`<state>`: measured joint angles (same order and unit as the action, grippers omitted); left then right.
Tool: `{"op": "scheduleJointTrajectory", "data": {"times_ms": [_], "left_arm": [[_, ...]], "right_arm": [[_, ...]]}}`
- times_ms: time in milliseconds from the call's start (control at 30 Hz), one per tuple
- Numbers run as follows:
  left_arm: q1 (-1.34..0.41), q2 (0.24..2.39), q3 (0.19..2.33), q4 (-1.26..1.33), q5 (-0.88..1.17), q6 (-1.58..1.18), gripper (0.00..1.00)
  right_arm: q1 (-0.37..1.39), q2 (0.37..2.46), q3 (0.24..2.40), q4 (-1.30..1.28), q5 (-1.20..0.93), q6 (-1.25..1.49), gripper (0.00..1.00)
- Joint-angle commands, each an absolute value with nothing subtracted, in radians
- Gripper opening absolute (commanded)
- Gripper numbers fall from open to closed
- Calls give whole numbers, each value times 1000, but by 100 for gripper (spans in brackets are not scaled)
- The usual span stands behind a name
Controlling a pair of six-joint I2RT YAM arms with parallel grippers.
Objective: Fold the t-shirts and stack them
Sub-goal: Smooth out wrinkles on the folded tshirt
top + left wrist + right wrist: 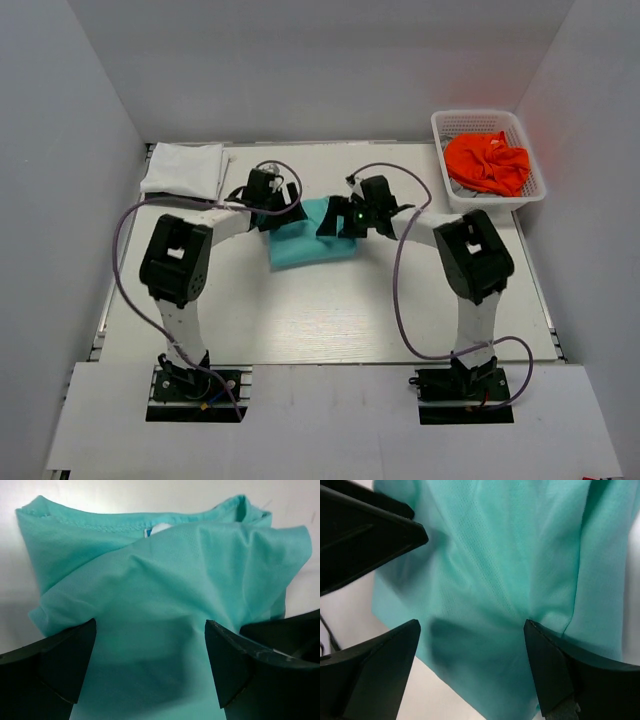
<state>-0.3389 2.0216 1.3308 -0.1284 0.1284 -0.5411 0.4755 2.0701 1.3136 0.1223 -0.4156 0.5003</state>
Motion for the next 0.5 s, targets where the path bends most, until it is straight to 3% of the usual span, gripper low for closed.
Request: {"op": "scheduleJointTrajectory", "data": {"times_ms": [0,100,233,367,467], "left_arm": [[-396,1797,1126,-212,121,-566,100],[-443,1599,930,-227,112,-584,100],[-497,1384,825,-287,77,-639,100],[-518,1197,776,-310,40,-673,100],[-518,1134,767,-328,-24,-686,100]], "right_arm": [[560,1877,1090,49,-356,448,90],[616,1693,884,17,-290,463,90],[669,1481,763,-63,-255,482,90],[687,1298,741,-124,-151,476,90],[692,1272,753,-210,-85,469,90]]}}
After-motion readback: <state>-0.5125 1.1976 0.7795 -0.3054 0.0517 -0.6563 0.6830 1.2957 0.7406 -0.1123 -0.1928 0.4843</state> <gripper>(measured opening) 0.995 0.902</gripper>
